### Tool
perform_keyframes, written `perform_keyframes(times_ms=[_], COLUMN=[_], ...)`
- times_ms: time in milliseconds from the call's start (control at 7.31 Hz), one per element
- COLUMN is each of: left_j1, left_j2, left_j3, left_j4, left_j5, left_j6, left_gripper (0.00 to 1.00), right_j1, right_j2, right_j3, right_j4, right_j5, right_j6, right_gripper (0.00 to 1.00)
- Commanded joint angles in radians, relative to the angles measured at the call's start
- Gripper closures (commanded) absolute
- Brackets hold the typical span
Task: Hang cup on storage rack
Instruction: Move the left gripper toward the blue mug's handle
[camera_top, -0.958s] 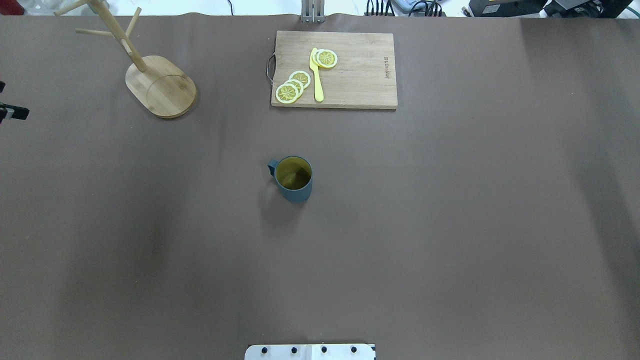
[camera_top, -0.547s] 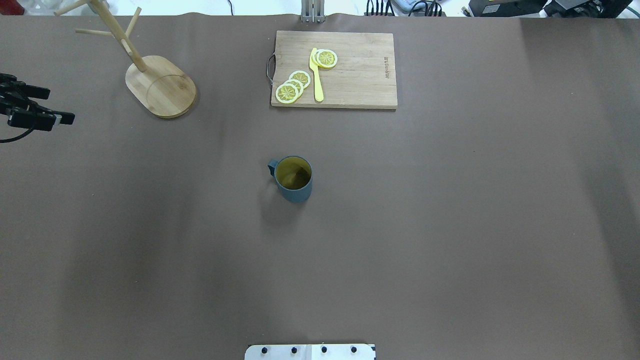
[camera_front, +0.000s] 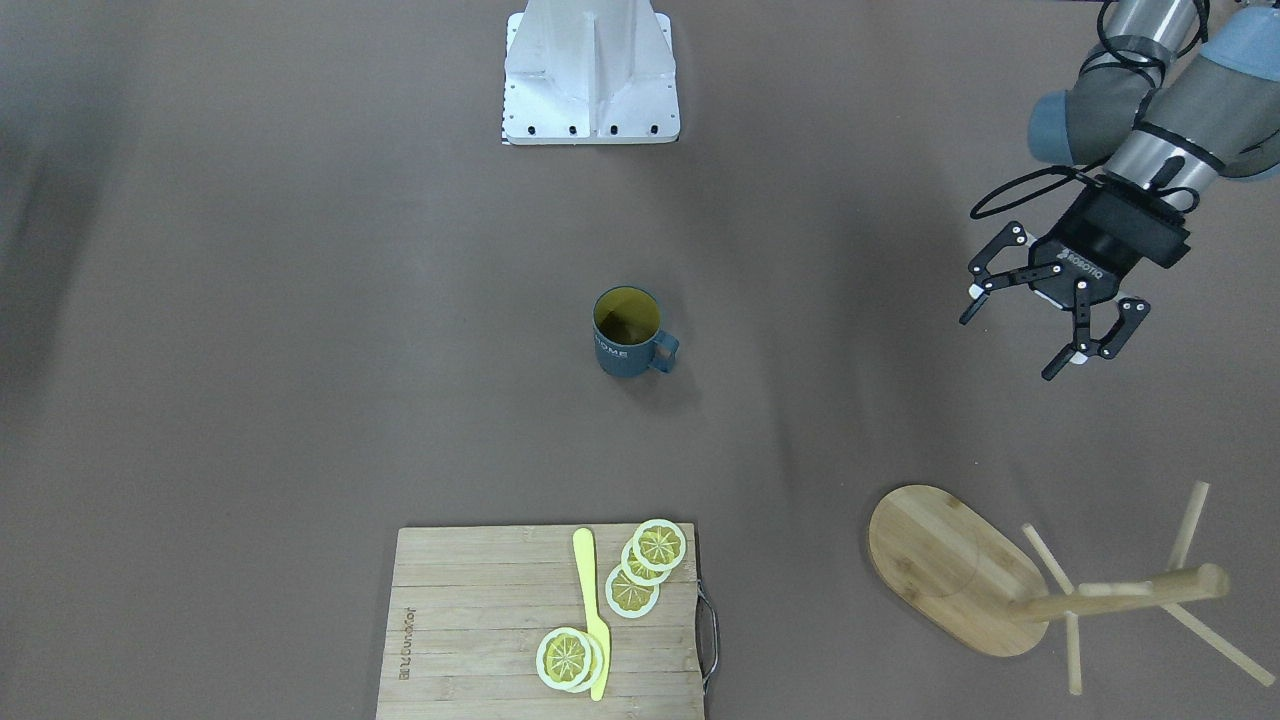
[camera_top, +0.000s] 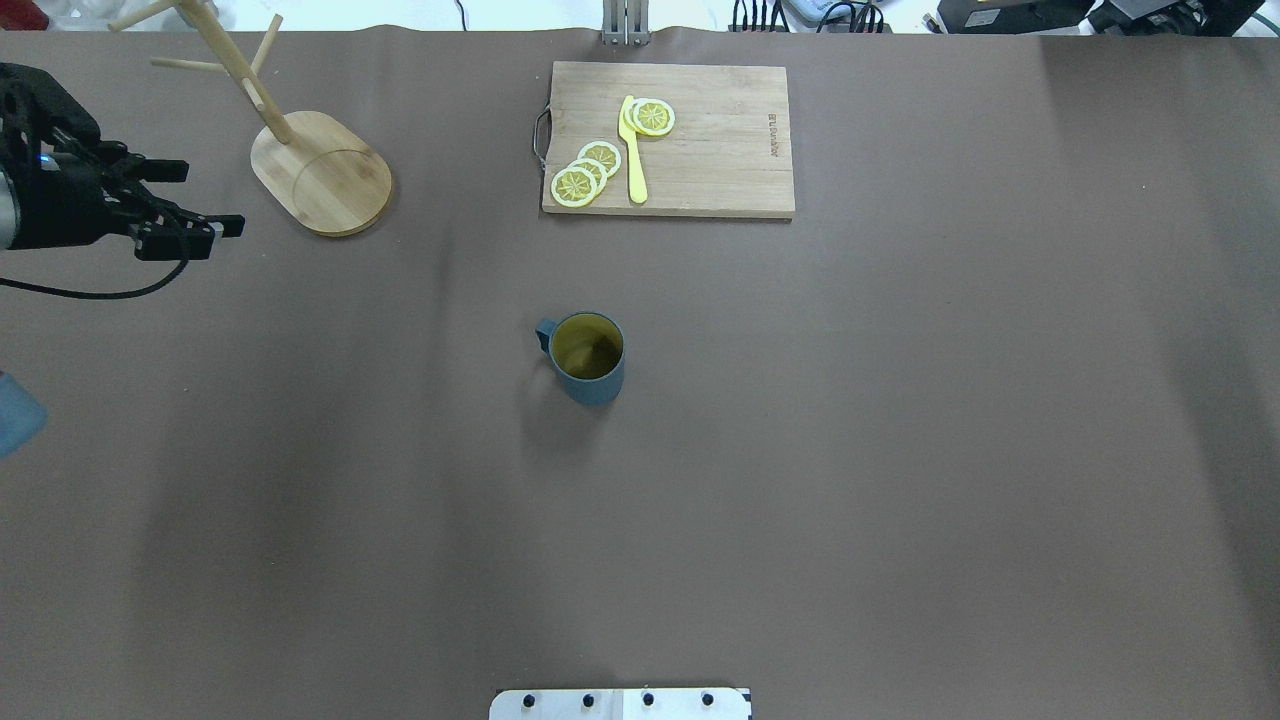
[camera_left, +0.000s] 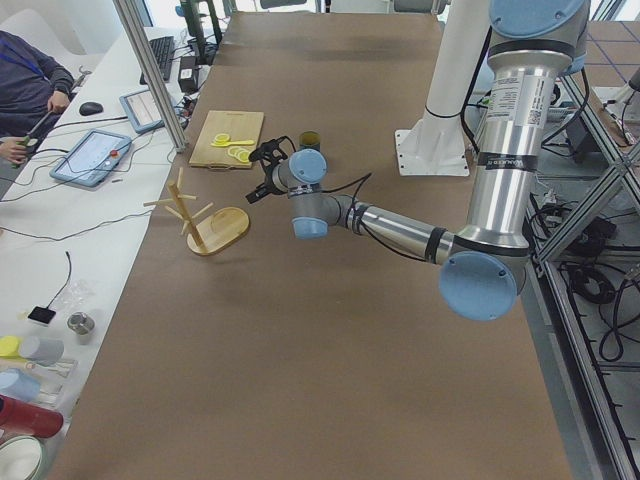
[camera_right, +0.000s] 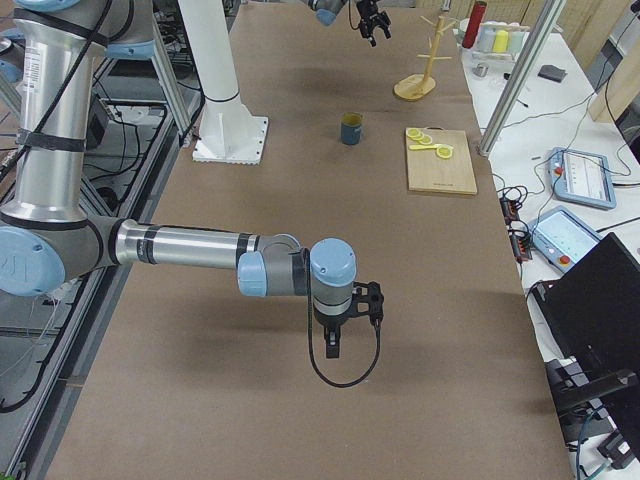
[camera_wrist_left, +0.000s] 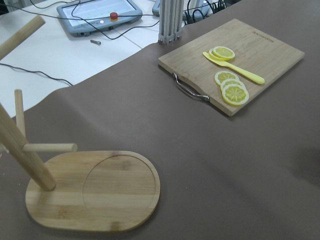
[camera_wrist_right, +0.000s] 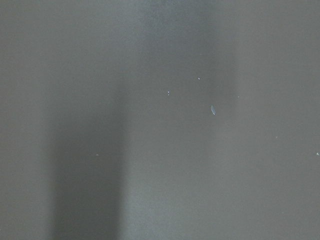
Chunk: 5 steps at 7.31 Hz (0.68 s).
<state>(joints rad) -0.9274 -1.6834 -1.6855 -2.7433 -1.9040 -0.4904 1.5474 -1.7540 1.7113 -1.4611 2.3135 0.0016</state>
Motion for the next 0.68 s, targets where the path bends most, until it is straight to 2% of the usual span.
perform_keyframes(times_ms=[0, 137, 274, 547], left_j1=[0.18, 0.264, 0.335, 0.395], left_j2=[-0.031, -0.041, -0.071, -0.101], left_j3=[0.006, 0.006, 0.006, 0.018], left_j4=[-0.056, -0.056, -0.05, -0.029], left_j5=[0.254, 0.364, 0.419, 0.428], left_j6=[-0.113, -0.167, -0.201, -0.229], left_gripper=[0.01, 0.01, 0.02, 0.02], right_j1=[0.0, 0.0, 0.0, 0.0], right_j2=[0.005, 0.008, 0.008, 0.01], right_j3=[0.001, 0.002, 0.005, 0.011], right_j4=[0.001, 0.001, 0.001, 0.001], right_j5=[0.001, 0.001, 0.001, 0.001], right_j6=[0.008, 0.008, 0.009, 0.04], right_gripper=[0.0, 0.0, 0.0, 0.0])
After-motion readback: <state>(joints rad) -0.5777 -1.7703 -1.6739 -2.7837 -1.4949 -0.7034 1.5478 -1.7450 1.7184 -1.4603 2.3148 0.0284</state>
